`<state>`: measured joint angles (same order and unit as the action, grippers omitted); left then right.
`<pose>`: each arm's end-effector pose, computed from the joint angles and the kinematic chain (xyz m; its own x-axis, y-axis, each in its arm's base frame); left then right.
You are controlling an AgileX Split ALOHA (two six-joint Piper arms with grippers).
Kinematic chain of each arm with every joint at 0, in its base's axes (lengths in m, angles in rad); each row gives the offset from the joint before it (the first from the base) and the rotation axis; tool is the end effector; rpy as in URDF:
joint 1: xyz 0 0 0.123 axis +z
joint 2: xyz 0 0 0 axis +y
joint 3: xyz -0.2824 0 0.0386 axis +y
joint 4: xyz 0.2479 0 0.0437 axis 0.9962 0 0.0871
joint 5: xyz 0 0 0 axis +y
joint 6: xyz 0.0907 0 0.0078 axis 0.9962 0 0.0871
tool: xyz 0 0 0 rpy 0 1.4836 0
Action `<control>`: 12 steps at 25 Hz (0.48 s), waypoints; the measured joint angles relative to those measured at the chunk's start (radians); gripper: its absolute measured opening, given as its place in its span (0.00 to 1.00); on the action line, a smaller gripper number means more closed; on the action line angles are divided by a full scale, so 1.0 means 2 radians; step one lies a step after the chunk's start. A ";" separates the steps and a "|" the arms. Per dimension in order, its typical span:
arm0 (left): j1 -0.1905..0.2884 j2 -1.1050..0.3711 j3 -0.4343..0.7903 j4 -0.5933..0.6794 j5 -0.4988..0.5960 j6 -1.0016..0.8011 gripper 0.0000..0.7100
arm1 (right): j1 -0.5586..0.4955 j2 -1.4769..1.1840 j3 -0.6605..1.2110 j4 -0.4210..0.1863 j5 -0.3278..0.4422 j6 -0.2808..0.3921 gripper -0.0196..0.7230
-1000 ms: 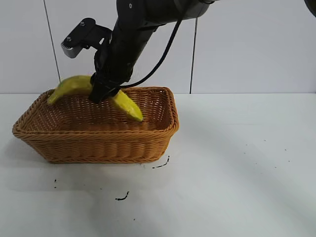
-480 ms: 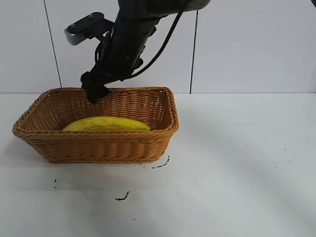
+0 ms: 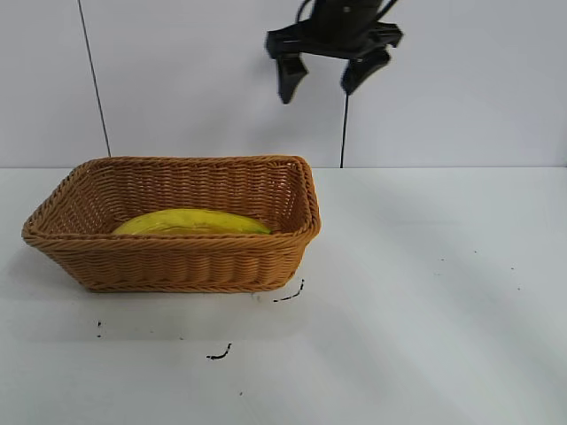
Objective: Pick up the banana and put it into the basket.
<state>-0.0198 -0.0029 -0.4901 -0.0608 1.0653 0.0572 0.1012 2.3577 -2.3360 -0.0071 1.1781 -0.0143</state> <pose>-0.0045 -0.0048 0.2742 -0.4635 0.0369 -0.8853 0.0797 0.9968 -0.0002 0.5136 0.0516 0.2517 -0.8905 -0.1075 -0.4422 -0.1133 0.9935 -0.0134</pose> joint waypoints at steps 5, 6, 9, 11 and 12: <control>0.000 0.000 0.000 0.000 0.000 0.000 0.98 | -0.042 0.000 0.001 -0.001 0.018 0.000 0.91; 0.000 0.000 0.000 0.000 0.000 0.000 0.98 | -0.045 -0.002 0.004 0.001 0.018 0.000 0.91; 0.000 0.000 0.000 0.000 0.000 0.000 0.98 | -0.047 -0.020 0.027 0.004 0.019 0.000 0.91; 0.000 0.000 0.000 0.000 0.000 0.000 0.98 | -0.047 -0.042 0.057 0.007 0.019 -0.002 0.91; 0.000 0.000 0.000 0.000 0.000 0.000 0.98 | -0.047 -0.060 0.078 0.012 0.019 -0.001 0.91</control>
<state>-0.0198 -0.0029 -0.4901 -0.0608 1.0653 0.0572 0.0069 2.2384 -2.1794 0.0162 1.2152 -0.0173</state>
